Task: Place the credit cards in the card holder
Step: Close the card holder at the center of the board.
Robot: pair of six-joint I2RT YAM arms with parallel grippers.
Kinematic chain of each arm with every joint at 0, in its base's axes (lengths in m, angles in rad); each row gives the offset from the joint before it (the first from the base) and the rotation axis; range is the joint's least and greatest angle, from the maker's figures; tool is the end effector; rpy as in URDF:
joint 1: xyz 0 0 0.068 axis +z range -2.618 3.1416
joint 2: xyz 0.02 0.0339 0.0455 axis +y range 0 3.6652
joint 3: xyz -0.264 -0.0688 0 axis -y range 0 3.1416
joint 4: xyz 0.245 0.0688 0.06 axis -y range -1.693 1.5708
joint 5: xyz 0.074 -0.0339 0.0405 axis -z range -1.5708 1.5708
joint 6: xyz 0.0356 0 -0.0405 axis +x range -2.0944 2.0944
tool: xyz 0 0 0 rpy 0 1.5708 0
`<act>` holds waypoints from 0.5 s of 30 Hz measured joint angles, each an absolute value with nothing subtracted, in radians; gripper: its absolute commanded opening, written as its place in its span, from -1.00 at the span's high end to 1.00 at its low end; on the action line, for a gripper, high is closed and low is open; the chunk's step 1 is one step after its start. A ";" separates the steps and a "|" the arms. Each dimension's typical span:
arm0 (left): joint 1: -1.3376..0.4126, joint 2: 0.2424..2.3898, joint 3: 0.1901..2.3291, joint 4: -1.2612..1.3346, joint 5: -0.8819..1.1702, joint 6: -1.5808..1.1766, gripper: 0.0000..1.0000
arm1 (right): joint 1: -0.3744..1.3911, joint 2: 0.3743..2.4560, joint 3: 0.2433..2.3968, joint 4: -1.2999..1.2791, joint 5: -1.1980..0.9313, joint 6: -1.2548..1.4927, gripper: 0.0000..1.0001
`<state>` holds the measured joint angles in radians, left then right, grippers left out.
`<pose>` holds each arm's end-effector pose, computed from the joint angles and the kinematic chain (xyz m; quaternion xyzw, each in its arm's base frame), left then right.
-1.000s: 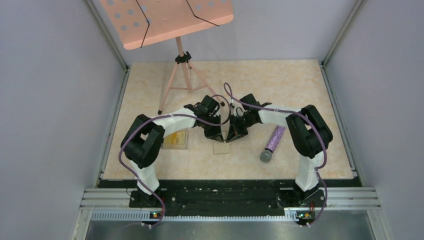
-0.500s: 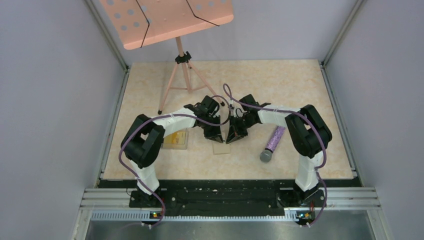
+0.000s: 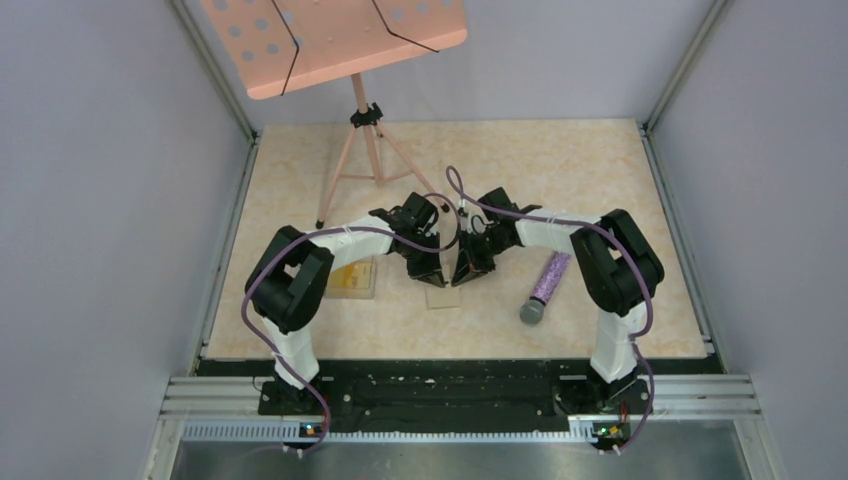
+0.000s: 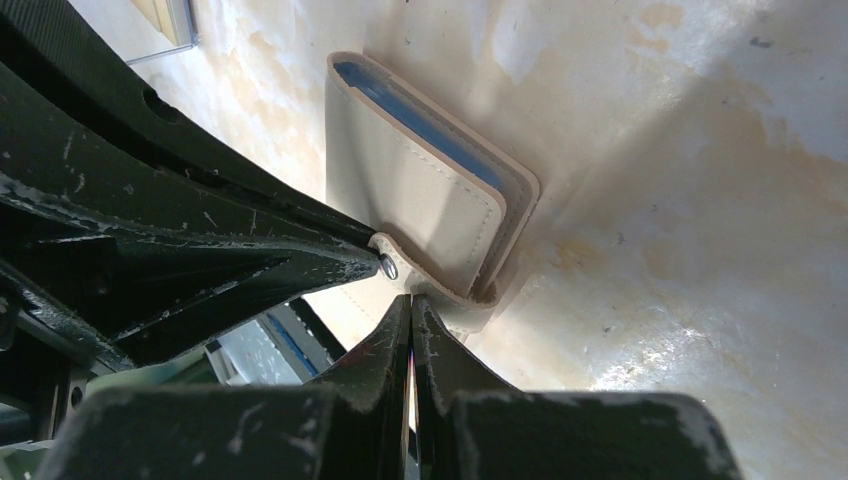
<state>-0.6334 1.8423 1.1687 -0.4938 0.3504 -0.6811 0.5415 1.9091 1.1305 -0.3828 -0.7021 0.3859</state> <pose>0.2845 -0.2240 0.1631 0.0119 0.9653 -0.2557 0.0518 0.3005 0.2075 0.1404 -0.1411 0.9112 0.3865 0.0201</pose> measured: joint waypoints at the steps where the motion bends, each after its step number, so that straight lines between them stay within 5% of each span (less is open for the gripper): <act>1: -0.633 1.842 1.169 -0.494 0.350 -0.681 1.00 | 0.542 1.909 1.132 -0.382 -0.702 0.386 1.00; 15: -0.633 1.842 1.169 -0.494 0.350 -0.681 1.00 | 0.543 1.909 1.134 -0.345 -0.698 0.389 1.00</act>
<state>-0.6334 1.8423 1.1687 -0.4942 0.3496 -0.6807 0.5426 1.9091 1.1339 -0.3450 -0.6983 0.3889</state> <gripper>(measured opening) 0.010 0.003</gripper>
